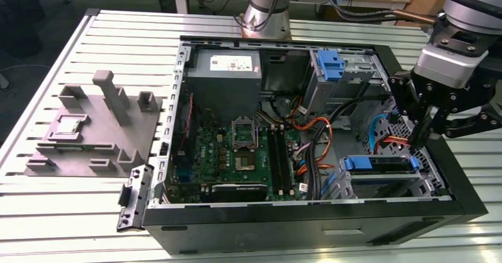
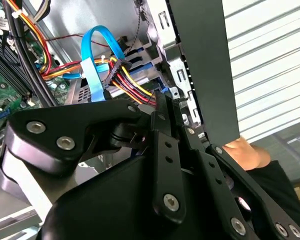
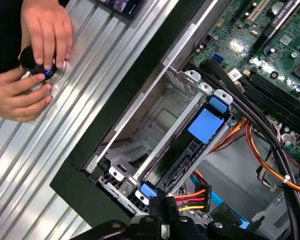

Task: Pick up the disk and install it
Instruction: 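Insert the first disk wire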

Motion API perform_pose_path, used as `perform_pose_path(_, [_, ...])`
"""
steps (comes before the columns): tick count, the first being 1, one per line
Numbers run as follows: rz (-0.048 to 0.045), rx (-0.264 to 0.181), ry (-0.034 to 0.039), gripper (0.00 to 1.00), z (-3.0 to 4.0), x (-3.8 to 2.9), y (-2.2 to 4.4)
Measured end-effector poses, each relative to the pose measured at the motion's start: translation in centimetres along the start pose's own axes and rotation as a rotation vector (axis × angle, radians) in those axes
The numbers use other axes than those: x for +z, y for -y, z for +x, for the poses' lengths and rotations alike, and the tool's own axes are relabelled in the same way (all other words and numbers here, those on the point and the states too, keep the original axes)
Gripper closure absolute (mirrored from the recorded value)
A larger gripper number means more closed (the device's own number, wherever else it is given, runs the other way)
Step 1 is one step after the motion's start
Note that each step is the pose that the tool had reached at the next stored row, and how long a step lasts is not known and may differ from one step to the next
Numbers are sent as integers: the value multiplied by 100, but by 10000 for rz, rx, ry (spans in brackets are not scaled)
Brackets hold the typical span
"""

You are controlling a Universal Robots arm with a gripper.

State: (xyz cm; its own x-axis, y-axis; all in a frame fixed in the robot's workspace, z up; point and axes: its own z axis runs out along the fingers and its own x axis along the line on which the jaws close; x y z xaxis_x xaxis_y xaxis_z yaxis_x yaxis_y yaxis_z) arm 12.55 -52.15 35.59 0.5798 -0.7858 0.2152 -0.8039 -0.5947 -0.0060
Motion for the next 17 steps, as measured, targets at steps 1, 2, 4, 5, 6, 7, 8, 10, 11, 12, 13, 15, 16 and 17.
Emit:
perform_pose_path(1, [-39,176,-2,84,0,0,0])
perform_pose_path(2, [-82,367,-3,84,0,0,-1])
perform_pose_path(4, [-158,709,-6,84,0,1,-1])
perform_pose_path(5, [-190,842,-7,84,0,0,-2])
perform_pose_path(6, [-214,942,-4,84,0,0,-2])
perform_pose_path(7, [-232,1025,11,84,0,1,-1])
perform_pose_path(8, [-244,1102,37,84,0,1,-1])
perform_pose_path(10, [-261,1257,105,84,0,3,-1])
perform_pose_path(11, [-272,1336,130,84,-1,4,-1])
perform_pose_path(12, [-292,1427,142,84,-1,5,-1])
perform_pose_path(13, [-317,1531,147,84,-2,7,-1])
perform_pose_path(15, [-383,1836,146,84,-3,17,-1])
perform_pose_path(16, [-421,2012,144,84,-5,24,-1])
perform_pose_path(17, [-462,2199,142,84,-6,30,-1])
